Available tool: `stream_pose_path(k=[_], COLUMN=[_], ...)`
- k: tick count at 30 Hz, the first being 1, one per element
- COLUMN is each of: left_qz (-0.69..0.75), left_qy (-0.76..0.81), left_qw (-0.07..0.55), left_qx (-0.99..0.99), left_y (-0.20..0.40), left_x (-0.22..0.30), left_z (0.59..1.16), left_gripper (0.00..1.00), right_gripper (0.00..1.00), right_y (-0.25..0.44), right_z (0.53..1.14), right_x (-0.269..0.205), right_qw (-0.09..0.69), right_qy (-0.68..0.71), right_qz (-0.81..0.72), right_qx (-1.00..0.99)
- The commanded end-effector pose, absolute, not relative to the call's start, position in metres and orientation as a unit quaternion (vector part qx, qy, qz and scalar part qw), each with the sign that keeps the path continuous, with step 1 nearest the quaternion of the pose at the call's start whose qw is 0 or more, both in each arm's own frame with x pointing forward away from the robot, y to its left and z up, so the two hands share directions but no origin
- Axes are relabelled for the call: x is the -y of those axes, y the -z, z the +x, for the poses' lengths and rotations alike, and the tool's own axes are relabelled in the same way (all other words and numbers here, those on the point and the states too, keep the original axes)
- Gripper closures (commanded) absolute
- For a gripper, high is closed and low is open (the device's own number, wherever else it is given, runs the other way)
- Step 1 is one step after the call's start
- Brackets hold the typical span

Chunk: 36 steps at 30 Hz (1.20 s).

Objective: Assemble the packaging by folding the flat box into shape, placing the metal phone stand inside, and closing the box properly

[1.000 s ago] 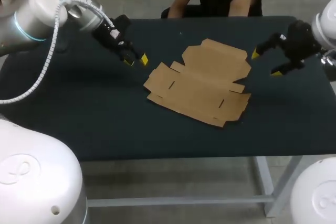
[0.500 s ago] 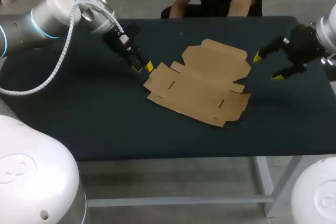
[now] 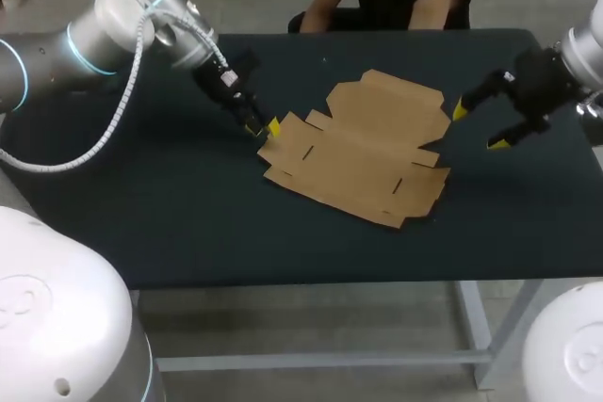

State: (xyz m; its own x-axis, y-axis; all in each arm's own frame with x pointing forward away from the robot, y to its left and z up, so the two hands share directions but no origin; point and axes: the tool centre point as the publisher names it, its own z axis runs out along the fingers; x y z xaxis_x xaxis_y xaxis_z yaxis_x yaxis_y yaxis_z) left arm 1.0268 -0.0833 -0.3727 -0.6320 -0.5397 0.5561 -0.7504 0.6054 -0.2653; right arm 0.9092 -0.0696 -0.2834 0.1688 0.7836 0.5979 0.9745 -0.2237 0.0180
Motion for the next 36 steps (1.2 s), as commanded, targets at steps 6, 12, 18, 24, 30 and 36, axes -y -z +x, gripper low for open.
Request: stream_pose_path(k=[6, 12, 18, 24, 30, 36], left_qz=[0.361, 0.366, 0.381, 0.405, 0.436, 0.488], left_qy=[-0.243, -0.235, -0.216, -0.231, -0.263, -0.296], left_qw=[0.226, 0.226, 0.216, 0.208, 0.19, 0.171], left_qx=[0.871, 0.872, 0.873, 0.86, 0.839, 0.803], left_y=[0.376, 0.38, 0.386, 0.385, 0.376, 0.364], left_x=[0.089, 0.097, 0.101, 0.098, 0.083, 0.06], left_z=[1.024, 1.023, 1.023, 1.025, 1.022, 1.017], left_gripper=[0.21, 0.4, 0.83, 1.0, 1.0, 1.0], right_gripper=[0.0, 0.0, 0.0, 0.0, 0.0, 0.0], right_y=[0.289, 0.298, 0.3, 0.3, 0.301, 0.305], right_z=[0.913, 0.917, 0.917, 0.917, 0.917, 0.919], right_x=[0.067, 0.059, 0.055, 0.055, 0.055, 0.053], right_qw=[0.19, 0.188, 0.183, 0.183, 0.185, 0.189], right_qy=[0.241, 0.211, 0.2, 0.197, 0.195, 0.193], right_qz=[-0.688, -0.672, -0.663, -0.664, -0.666, -0.667], right_qx=[0.658, 0.684, 0.698, 0.698, 0.695, 0.694])
